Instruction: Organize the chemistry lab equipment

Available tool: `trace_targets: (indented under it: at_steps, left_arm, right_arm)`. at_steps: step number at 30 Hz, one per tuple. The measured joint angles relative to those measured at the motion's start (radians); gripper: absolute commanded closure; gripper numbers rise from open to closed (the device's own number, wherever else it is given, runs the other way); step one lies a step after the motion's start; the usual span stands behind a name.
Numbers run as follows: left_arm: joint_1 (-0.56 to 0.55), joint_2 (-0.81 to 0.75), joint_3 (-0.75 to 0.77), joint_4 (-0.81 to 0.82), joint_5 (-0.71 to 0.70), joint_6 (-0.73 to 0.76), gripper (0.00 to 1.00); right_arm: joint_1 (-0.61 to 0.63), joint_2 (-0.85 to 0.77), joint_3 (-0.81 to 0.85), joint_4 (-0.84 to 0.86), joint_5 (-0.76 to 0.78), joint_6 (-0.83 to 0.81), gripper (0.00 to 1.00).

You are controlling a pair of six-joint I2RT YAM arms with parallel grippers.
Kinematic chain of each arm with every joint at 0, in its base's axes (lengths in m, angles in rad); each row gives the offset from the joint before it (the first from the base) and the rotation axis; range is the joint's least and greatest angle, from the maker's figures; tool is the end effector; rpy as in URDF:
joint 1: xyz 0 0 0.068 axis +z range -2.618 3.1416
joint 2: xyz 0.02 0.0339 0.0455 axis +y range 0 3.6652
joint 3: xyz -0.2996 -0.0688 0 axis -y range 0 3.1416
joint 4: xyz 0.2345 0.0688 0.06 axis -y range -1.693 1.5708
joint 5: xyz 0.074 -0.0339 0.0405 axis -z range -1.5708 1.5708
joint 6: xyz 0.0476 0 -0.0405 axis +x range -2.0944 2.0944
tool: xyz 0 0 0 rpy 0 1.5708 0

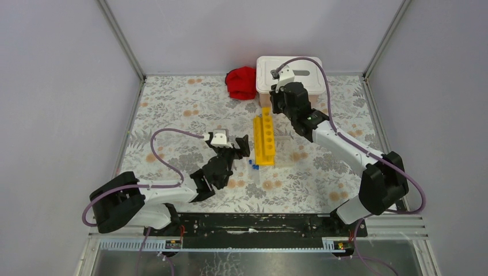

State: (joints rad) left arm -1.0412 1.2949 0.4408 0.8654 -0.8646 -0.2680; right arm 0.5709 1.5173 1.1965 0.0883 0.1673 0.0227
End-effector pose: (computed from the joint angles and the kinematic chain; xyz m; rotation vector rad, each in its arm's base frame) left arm 0.1538 -0.1910 0.2656 -0.0787 1.5725 -0.3563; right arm 0.3098 0.1896 0.3678 -0.3732 1.7694 0.2727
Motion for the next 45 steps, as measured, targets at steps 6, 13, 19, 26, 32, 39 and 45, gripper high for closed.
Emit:
trace_targets:
  at_steps: [6,13,19,26,32,39,45]
  left_arm:
    - [0.000,0.000,-0.004,-0.005,0.000,-0.017,0.13]
    - [0.000,0.012,-0.012,-0.006,-0.001,-0.031,0.13]
    - [0.000,0.035,-0.012,-0.006,-0.001,-0.042,0.13]
    - [0.000,0.052,-0.013,-0.006,-0.003,-0.053,0.13]
    - [0.000,0.056,-0.026,-0.005,-0.009,-0.064,0.13]
    - [0.000,0.064,-0.028,-0.005,-0.011,-0.071,0.13]
    - [0.000,0.067,-0.028,-0.005,-0.011,-0.076,0.13]
  right_arm:
    - [0.000,0.014,-0.013,0.019,0.000,0.000,0.93]
    - [0.000,0.037,-0.029,0.045,0.000,0.000,0.93]
    - [0.010,0.058,-0.065,0.076,0.000,0.000,0.93]
    - [0.029,0.085,-0.091,0.099,0.003,-0.001,0.92]
    - [0.038,0.100,-0.095,0.116,0.016,-0.009,0.92]
    - [0.041,0.116,-0.098,0.130,0.028,-0.026,0.92]
    - [0.043,0.138,-0.101,0.135,0.032,-0.027,0.92]
